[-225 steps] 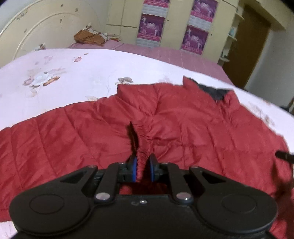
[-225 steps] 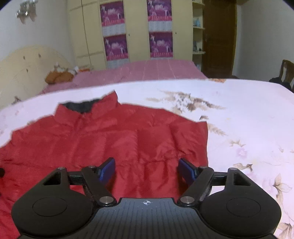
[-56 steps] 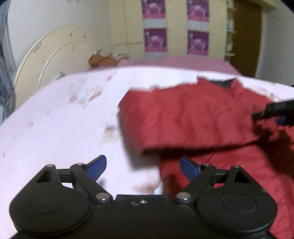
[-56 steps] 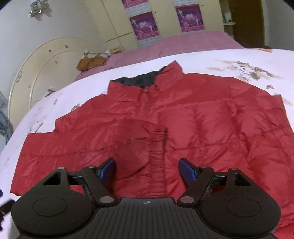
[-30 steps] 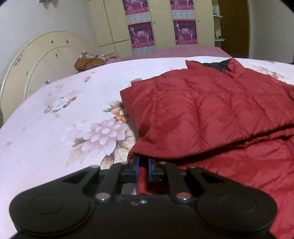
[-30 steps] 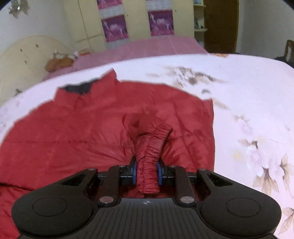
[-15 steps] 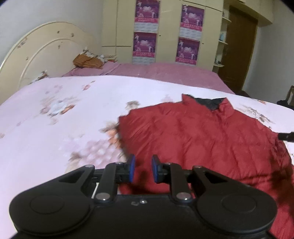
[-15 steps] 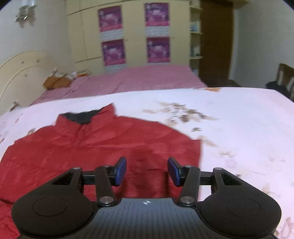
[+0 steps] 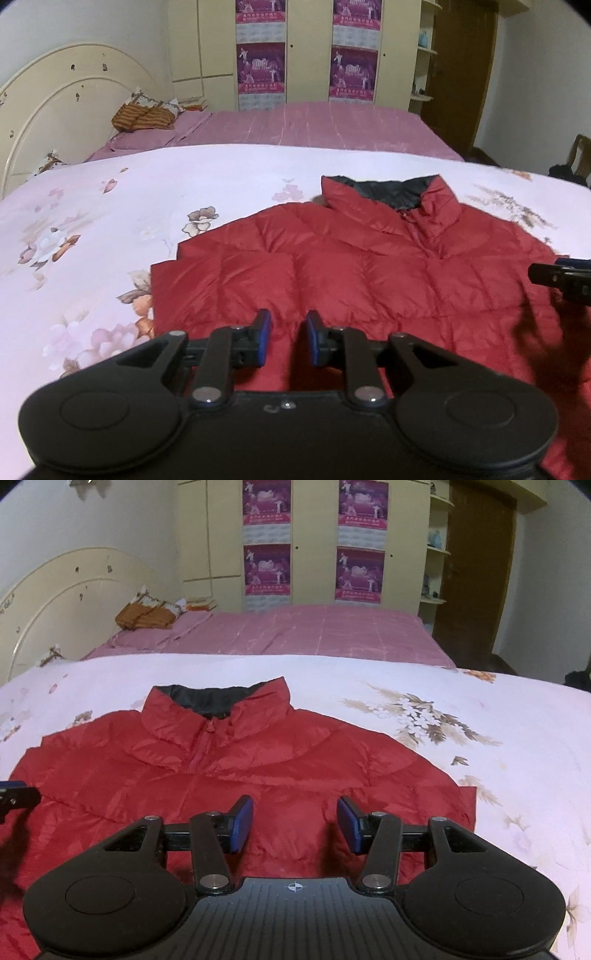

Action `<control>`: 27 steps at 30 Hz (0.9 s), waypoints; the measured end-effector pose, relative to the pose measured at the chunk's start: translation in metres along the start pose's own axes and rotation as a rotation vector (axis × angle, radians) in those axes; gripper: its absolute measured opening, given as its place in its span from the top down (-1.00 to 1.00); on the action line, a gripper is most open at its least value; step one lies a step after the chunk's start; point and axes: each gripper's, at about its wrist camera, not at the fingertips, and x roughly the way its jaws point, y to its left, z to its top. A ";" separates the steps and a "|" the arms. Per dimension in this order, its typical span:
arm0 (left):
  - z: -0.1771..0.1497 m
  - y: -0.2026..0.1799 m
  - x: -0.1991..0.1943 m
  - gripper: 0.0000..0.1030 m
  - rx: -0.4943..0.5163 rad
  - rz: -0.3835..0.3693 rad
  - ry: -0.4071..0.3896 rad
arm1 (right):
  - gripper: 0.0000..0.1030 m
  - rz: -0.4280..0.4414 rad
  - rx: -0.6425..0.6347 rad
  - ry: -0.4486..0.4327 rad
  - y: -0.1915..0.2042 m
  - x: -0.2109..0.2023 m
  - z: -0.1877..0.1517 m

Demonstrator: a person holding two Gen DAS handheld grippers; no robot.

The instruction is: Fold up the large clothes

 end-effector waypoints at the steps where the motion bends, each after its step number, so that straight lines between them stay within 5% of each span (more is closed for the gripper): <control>1: 0.001 -0.001 0.004 0.55 0.003 0.006 0.001 | 0.03 -0.003 -0.002 0.004 0.000 0.004 0.000; 11: -0.003 0.008 0.041 0.53 -0.009 0.057 0.026 | 0.03 -0.151 -0.049 0.047 -0.039 0.047 -0.014; 21: 0.000 0.016 0.023 0.55 -0.055 0.056 0.020 | 0.02 -0.108 0.040 0.018 -0.055 0.026 -0.010; 27: -0.009 0.009 -0.010 0.31 -0.039 0.038 0.006 | 0.02 -0.046 -0.008 -0.026 -0.032 -0.012 -0.014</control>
